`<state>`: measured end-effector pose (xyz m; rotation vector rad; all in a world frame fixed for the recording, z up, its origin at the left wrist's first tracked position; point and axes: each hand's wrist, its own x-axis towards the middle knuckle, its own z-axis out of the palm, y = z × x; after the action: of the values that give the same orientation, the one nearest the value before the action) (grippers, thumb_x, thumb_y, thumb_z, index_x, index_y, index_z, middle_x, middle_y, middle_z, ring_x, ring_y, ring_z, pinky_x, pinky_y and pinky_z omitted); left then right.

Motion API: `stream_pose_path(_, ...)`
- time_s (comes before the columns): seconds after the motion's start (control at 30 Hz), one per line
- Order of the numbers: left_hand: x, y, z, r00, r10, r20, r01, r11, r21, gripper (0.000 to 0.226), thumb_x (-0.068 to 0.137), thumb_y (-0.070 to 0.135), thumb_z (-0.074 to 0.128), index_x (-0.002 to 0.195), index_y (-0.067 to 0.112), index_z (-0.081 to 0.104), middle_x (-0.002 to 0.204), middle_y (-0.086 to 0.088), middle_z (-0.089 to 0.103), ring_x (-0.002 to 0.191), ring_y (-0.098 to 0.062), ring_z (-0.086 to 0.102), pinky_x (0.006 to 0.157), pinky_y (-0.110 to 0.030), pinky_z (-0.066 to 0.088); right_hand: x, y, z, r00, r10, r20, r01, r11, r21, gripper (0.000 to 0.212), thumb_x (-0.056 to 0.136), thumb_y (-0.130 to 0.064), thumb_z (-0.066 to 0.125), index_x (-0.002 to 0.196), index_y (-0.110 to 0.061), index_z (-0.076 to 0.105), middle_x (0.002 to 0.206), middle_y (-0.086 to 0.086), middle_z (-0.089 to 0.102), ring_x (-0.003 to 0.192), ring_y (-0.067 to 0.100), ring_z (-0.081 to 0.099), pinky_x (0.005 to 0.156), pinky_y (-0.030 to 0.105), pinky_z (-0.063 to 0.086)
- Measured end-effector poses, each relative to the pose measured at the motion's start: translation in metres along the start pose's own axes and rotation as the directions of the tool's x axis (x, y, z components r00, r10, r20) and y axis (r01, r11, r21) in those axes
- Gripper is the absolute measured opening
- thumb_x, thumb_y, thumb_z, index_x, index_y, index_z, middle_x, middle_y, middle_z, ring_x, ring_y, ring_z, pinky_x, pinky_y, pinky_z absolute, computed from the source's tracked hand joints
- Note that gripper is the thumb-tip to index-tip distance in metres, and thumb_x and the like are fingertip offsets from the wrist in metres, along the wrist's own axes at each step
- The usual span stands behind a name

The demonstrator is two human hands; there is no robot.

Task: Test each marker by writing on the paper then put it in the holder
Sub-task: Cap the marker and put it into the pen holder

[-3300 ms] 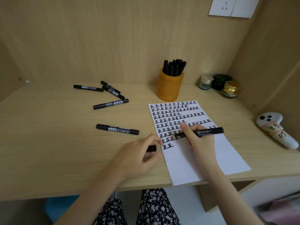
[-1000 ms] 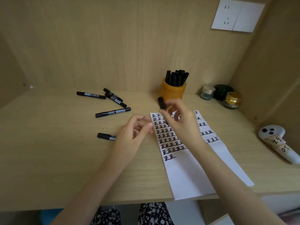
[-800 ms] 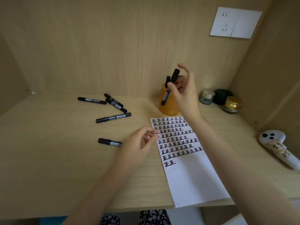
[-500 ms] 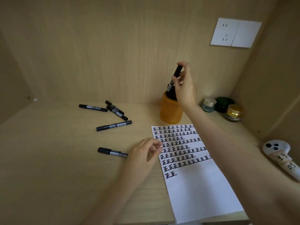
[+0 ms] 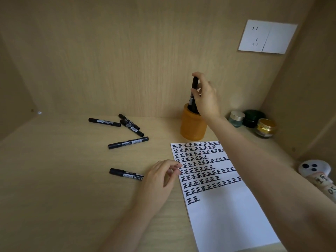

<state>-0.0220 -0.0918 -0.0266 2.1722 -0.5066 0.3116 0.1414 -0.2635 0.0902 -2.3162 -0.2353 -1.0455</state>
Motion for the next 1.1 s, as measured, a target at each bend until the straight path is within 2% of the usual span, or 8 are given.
stream_pose_path(0.17,0.0,-0.002,0.0,1.0,-0.011,0.011,0.011,1.0,0.01,0.019,0.091,0.026,0.054,0.109,0.033,0.057,0.096,0.02,0.057,0.082,0.014,0.048,0.069,-0.003,0.038,0.002,0.013,0.005,0.99,0.086,0.113,-0.079,0.995,-0.064,0.044,0.092,-0.008,0.058,0.134,-0.018,0.05,0.103,0.015,0.06,0.102,0.028,0.052,0.086,0.042,0.048)
stream_pose_path(0.3,0.0,0.0,0.0,1.0,-0.01,0.02,0.01,1.0,0.007,0.02,0.092,0.026,0.054,0.11,0.032,0.057,0.098,0.02,0.056,0.082,0.017,0.046,0.071,-0.003,0.037,-0.003,0.022,0.005,0.993,0.051,0.11,-0.032,0.985,-0.169,0.04,0.098,-0.021,0.051,0.137,-0.014,0.05,0.122,0.016,0.06,0.123,0.032,0.038,0.101,0.043,0.034)
stream_pose_path(0.4,0.001,0.0,0.001,1.0,-0.006,0.011,0.006,1.0,0.006,0.02,0.092,0.025,0.055,0.11,0.032,0.057,0.096,0.02,0.056,0.084,0.016,0.046,0.072,-0.003,0.037,-0.001,0.019,0.002,0.991,0.052,0.125,-0.022,0.972,-0.234,0.038,0.101,-0.026,0.04,0.137,-0.019,0.052,0.131,0.012,0.056,0.127,0.031,0.033,0.101,0.039,0.028)
stream_pose_path(0.6,0.0,-0.002,0.001,1.0,-0.017,0.012,0.017,1.0,-0.001,0.02,0.091,0.023,0.056,0.109,0.032,0.057,0.094,0.021,0.056,0.083,0.016,0.047,0.071,-0.004,0.039,-0.001,0.017,-0.003,0.964,0.088,0.25,-0.012,0.957,-0.289,0.04,0.101,-0.034,0.04,0.139,-0.023,0.05,0.142,0.009,0.047,0.134,0.029,0.026,0.105,0.038,0.024)
stream_pose_path(0.77,-0.001,-0.001,0.001,1.0,-0.014,0.008,0.014,1.0,-0.009,0.02,0.092,0.022,0.055,0.108,0.033,0.057,0.093,0.02,0.057,0.081,0.015,0.048,0.071,-0.005,0.039,-0.016,0.027,-0.001,0.93,0.119,0.346,0.0,0.945,-0.326,0.041,0.101,-0.038,0.038,0.14,-0.027,0.047,0.154,0.006,0.029,0.143,0.03,0.01,0.113,0.042,0.013)
stream_pose_path(0.87,-0.001,-0.002,0.001,1.0,-0.005,-0.003,0.005,1.0,-0.03,0.02,0.091,0.021,0.055,0.107,0.033,0.057,0.093,0.018,0.06,0.08,0.012,0.05,0.07,-0.006,0.039,-0.022,0.029,0.001,0.923,0.106,0.37,0.035,0.935,-0.354,0.048,0.101,-0.042,0.037,0.146,-0.026,0.037,0.159,0.004,0.019,0.145,0.03,0.002,0.115,0.045,0.007)
stream_pose_path(0.97,-0.001,-0.003,0.001,1.0,0.0,-0.027,-0.001,0.999,-0.051,0.021,0.09,0.019,0.057,0.104,0.034,0.057,0.093,0.017,0.06,0.079,0.012,0.05,0.07,-0.005,0.039,-0.029,0.026,0.0,0.945,0.067,0.321,0.03,0.957,-0.288,0.05,0.101,-0.039,0.04,0.148,-0.025,0.032,0.159,0.004,0.019,0.146,0.029,0.001,0.115,0.044,0.004)
stream_pose_path(1.1,-0.002,-0.004,-0.002,0.998,-0.021,-0.058,0.015,0.995,-0.102,0.022,0.091,0.015,0.057,0.102,0.033,0.058,0.093,0.017,0.061,0.084,0.006,0.053,0.072,-0.006,0.039,-0.047,0.018,-0.002,0.976,0.014,0.217,0.018,0.989,-0.144,0.044,0.099,-0.029,0.048,0.142,-0.019,0.044,0.155,0.004,0.029,0.142,0.026,0.011,0.113,0.04,0.008)
